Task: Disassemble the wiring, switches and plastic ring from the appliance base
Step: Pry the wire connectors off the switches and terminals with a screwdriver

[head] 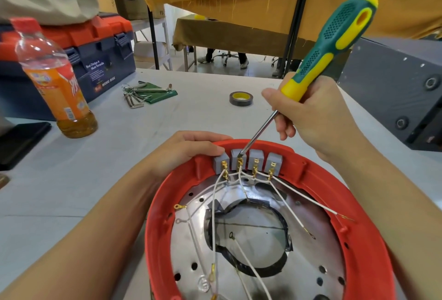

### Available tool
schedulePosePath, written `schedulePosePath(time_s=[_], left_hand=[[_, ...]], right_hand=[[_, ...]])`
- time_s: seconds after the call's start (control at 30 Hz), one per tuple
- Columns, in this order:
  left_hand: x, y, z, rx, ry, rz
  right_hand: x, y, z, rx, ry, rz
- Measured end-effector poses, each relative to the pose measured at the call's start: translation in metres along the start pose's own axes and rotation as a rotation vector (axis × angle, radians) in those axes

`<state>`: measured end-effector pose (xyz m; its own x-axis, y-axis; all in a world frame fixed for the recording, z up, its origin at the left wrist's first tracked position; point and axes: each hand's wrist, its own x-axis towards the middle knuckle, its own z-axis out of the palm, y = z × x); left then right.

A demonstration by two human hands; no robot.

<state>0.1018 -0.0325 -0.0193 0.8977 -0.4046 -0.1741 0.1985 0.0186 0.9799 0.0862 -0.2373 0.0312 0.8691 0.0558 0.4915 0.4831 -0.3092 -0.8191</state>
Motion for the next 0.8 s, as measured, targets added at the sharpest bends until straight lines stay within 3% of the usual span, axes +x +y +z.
schedulePosePath(time_s=[0.4,0.8], left_hand=[[-0.002,0.001,0.002,0.0,0.019,-0.002],[-0.004,0.001,0.001,0.001,-0.02,0.0]], right_hand=[[0.0,0.003,0.003,-0.019,0.017,-0.006],[0.015,0.015,0.003,0.095,0.0,0.276]])
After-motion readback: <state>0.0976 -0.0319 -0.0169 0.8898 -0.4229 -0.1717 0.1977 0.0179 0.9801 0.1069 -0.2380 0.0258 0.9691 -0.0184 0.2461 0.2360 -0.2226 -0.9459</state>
